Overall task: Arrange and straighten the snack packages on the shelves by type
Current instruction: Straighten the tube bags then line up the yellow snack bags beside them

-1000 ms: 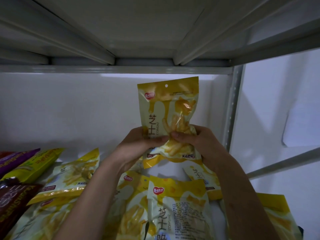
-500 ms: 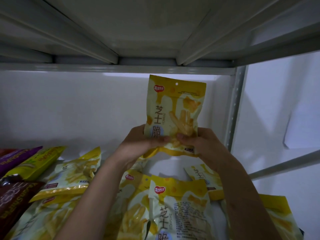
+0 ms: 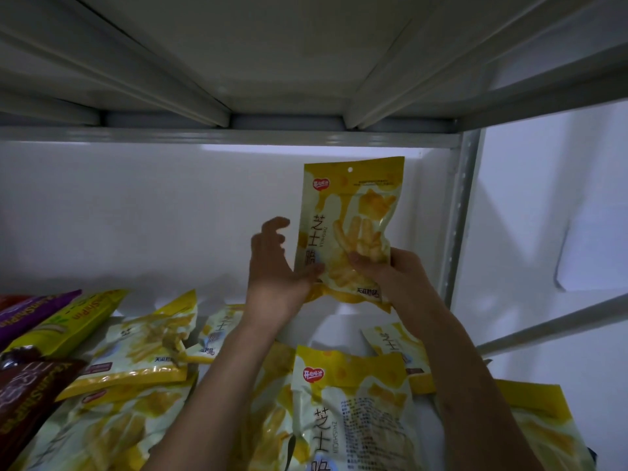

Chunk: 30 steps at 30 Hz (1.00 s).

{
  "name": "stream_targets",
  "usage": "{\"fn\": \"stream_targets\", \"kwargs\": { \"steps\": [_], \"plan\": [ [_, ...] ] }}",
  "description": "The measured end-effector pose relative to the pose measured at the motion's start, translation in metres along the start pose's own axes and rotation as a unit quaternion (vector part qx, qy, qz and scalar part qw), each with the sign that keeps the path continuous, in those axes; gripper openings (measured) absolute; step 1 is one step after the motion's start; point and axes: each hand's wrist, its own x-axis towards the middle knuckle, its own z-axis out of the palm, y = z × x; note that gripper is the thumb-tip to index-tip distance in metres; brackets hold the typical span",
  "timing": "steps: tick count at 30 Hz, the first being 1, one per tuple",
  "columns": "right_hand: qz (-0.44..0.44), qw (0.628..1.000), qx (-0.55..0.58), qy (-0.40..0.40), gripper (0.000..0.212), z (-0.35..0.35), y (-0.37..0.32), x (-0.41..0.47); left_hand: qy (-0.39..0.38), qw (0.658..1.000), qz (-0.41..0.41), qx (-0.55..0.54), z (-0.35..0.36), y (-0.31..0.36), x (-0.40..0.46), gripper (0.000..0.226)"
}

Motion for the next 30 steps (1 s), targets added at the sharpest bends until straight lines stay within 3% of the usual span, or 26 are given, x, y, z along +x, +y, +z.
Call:
{"fn": "stream_targets", "kwargs": {
  "steps": [2, 4, 7, 8, 11, 13, 17, 21, 26, 28, 30],
  "plan": [
    [-0.004, 1.000, -0.023, 0.015, 0.023, 0.002, 0.001, 0.001, -0.018, 0.997, 0.053, 0.049, 0.003, 0.001, -0.001, 0.046],
    [-0.008, 0.997, -0.070, 0.035, 0.026, 0.005, 0.001, 0.003, -0.076, 0.996, 0.039, 0.039, 0.008, 0.004, -0.004, 0.025],
    [0.031, 0.999, 0.019, -0.020, 0.056, 0.010, 0.000, 0.005, -0.120, 0.992, 0.004, 0.025, 0.015, 0.007, -0.006, 0.039],
    [0.040, 0.998, 0.036, -0.034, 0.057, 0.010, 0.000, 0.004, -0.126, 0.992, -0.007, 0.016, 0.015, 0.008, -0.007, 0.045],
    [0.002, 1.000, -0.015, -0.024, 0.026, 0.006, 0.004, 0.004, -0.128, 0.990, -0.053, -0.036, 0.013, 0.010, -0.007, 0.051],
    [-0.022, 0.999, -0.041, -0.004, 0.024, 0.004, 0.009, 0.007, -0.126, 0.988, -0.074, -0.056, 0.012, 0.009, -0.008, 0.052],
    [-0.041, 0.997, -0.046, 0.039, 0.016, 0.006, 0.011, 0.009, -0.116, 0.987, -0.082, -0.081, 0.012, 0.006, -0.007, 0.035],
    [-0.035, 0.999, -0.014, 0.038, 0.024, 0.005, 0.015, 0.012, -0.130, 0.967, -0.105, -0.191, 0.002, 0.003, -0.004, 0.020],
    [-0.004, 0.998, 0.052, 0.040, 0.052, 0.006, 0.011, 0.009, -0.136, 0.951, -0.133, -0.242, -0.002, 0.002, 0.003, 0.017],
    [0.029, 0.992, 0.122, 0.008, 0.062, 0.004, 0.013, 0.010, -0.146, 0.944, -0.142, -0.258, -0.003, 0.005, 0.002, 0.017],
    [0.036, 0.979, 0.196, -0.048, 0.055, 0.000, 0.015, 0.007, -0.162, 0.934, -0.156, -0.276, -0.004, 0.006, 0.002, 0.017]
  ]
}}
